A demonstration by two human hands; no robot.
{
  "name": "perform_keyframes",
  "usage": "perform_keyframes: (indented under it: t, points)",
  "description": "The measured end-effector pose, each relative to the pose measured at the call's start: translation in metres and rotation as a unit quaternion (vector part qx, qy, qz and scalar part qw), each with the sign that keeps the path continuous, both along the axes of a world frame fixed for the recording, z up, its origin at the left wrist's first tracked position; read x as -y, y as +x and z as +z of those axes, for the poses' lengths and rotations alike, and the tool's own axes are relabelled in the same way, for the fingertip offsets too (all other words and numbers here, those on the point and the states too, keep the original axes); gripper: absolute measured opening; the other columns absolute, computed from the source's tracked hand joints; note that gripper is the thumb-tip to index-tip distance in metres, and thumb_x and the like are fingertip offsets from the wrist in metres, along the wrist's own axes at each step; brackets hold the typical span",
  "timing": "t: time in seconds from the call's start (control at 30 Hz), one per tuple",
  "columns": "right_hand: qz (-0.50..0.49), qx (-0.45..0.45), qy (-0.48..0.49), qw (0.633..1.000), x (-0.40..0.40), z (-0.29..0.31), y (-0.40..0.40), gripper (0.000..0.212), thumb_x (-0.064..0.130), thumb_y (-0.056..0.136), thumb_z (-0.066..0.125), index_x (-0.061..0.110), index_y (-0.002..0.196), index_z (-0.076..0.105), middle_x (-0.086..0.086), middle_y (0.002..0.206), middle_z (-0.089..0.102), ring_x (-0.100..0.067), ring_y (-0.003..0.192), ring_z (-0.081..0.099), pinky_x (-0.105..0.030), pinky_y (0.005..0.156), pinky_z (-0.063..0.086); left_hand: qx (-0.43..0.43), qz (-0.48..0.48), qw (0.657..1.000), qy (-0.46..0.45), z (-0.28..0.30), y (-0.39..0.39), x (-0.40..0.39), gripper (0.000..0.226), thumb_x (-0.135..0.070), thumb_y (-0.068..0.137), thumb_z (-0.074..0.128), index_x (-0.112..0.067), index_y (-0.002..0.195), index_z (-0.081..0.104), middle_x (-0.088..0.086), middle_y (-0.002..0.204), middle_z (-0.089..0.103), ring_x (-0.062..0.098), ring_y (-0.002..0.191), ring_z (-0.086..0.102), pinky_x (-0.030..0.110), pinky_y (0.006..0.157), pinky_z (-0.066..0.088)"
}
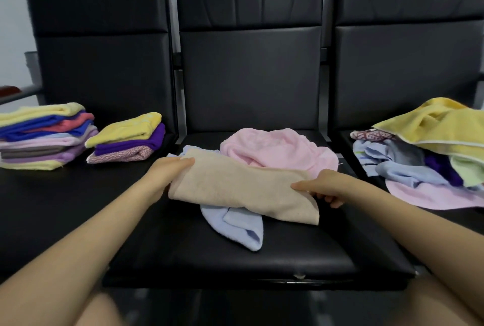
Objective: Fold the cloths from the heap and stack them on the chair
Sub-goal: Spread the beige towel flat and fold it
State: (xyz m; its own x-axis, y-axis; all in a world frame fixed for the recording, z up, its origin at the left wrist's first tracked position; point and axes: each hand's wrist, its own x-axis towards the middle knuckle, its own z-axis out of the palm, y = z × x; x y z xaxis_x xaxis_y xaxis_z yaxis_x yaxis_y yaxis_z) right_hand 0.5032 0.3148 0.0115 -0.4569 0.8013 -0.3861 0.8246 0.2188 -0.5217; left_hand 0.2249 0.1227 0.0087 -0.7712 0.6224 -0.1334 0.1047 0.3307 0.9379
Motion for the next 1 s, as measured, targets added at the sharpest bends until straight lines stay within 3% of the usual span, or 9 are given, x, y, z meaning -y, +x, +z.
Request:
perform_keyframes:
  t: [0.13, 0.27, 0.37, 0.43, 0.6, 0.67, 0.83, 0.9, 1.0]
  points:
    - [0.007, -0.024, 0.028, 0.999, 0.005, -0.001, -0.005, 0.050, 0.055, 0.082, 0.066, 0.011, 0.095, 0.046, -0.001, 0.082, 0.052, -0.013, 0.071, 0.051, -0.024, 0.055, 0.044, -0.101, 0.023, 0.994, 0.025, 0.002, 0.007, 0.001, 0.016, -0.028, 0.091, 0.061, -0.015, 0.085, 0.068, 0.006, 0.093, 0.066, 0.021, 0.089, 0.059, 0.033, 0.072, 0.042]
    - [-0.015, -0.170, -0.058, 0.984, 0.004, -0.009, -0.005, 0.046, 0.041, 0.080, 0.074, 0.014, 0.112, 0.054, -0.001, 0.103, 0.061, -0.015, 0.091, 0.056, -0.025, 0.065, 0.046, -0.180, 0.040, 0.982, 0.038, 0.006, 0.016, 0.000, 0.017, -0.025, 0.095, 0.054, -0.014, 0.092, 0.067, -0.001, 0.087, 0.062, 0.012, 0.078, 0.052, 0.027, 0.065, 0.037]
    - [-0.052, -0.297, -0.120, 0.946, 0.003, -0.009, -0.008, 0.028, 0.024, 0.083, 0.074, 0.011, 0.104, 0.061, -0.005, 0.107, 0.063, -0.018, 0.097, 0.059, -0.028, 0.078, 0.051, -0.177, 0.024, 0.983, 0.027, 0.004, 0.017, -0.001, 0.017, -0.023, 0.097, 0.051, -0.013, 0.097, 0.063, -0.003, 0.086, 0.059, 0.009, 0.076, 0.051, 0.024, 0.063, 0.037]
    - [-0.075, -0.316, -0.140, 0.935, 0.003, -0.008, -0.008, 0.024, 0.023, 0.083, 0.074, 0.012, 0.098, 0.059, -0.004, 0.107, 0.060, -0.019, 0.098, 0.058, -0.030, 0.082, 0.049, -0.166, 0.016, 0.986, 0.015, 0.001, 0.017, -0.001, 0.017, -0.024, 0.097, 0.050, -0.011, 0.097, 0.061, -0.002, 0.086, 0.058, 0.012, 0.078, 0.052, 0.024, 0.062, 0.037]
    - [-0.049, -0.184, -0.087, 0.978, 0.006, -0.007, -0.004, 0.035, 0.030, 0.087, 0.070, 0.007, 0.108, 0.053, -0.004, 0.090, 0.056, -0.017, 0.079, 0.057, -0.029, 0.058, 0.051, -0.117, 0.014, 0.993, -0.016, -0.006, 0.016, 0.000, 0.021, -0.028, 0.097, 0.049, -0.012, 0.102, 0.062, 0.005, 0.098, 0.061, 0.017, 0.083, 0.055, 0.027, 0.062, 0.039]
    - [-0.013, -0.103, -0.004, 0.995, 0.012, -0.006, -0.006, 0.035, 0.040, 0.085, 0.070, 0.013, 0.094, 0.049, -0.001, 0.082, 0.051, -0.015, 0.073, 0.054, -0.026, 0.054, 0.050, -0.118, 0.017, 0.993, -0.018, -0.008, 0.016, -0.001, 0.022, -0.027, 0.097, 0.049, -0.011, 0.107, 0.061, 0.006, 0.103, 0.060, 0.018, 0.087, 0.056, 0.027, 0.062, 0.039]
    - [0.097, 0.019, 0.124, 0.987, 0.027, 0.001, -0.010, 0.033, 0.045, 0.086, 0.065, 0.025, 0.072, 0.043, 0.004, 0.072, 0.051, -0.018, 0.079, 0.056, -0.030, 0.072, 0.050, -0.119, -0.014, 0.991, -0.063, -0.011, 0.025, -0.004, 0.025, -0.025, 0.096, 0.047, -0.013, 0.109, 0.065, 0.006, 0.098, 0.063, 0.020, 0.088, 0.057, 0.027, 0.063, 0.040]
    - [0.088, 0.037, 0.110, 0.989, 0.020, -0.004, -0.014, 0.028, 0.042, 0.084, 0.066, 0.021, 0.076, 0.049, 0.002, 0.073, 0.053, -0.019, 0.082, 0.058, -0.032, 0.079, 0.052, -0.116, -0.021, 0.991, -0.067, -0.009, 0.030, -0.004, 0.029, -0.027, 0.094, 0.048, -0.012, 0.113, 0.064, 0.008, 0.101, 0.063, 0.023, 0.092, 0.058, 0.028, 0.066, 0.039]
    - [0.028, -0.033, 0.088, 0.995, 0.006, -0.013, -0.016, 0.029, 0.034, 0.078, 0.071, 0.010, 0.089, 0.057, 0.000, 0.077, 0.057, -0.014, 0.073, 0.055, -0.027, 0.063, 0.047, -0.134, -0.007, 0.990, -0.036, -0.001, 0.031, -0.003, 0.027, -0.036, 0.085, 0.049, -0.017, 0.098, 0.064, 0.010, 0.104, 0.063, 0.020, 0.088, 0.060, 0.027, 0.067, 0.040]
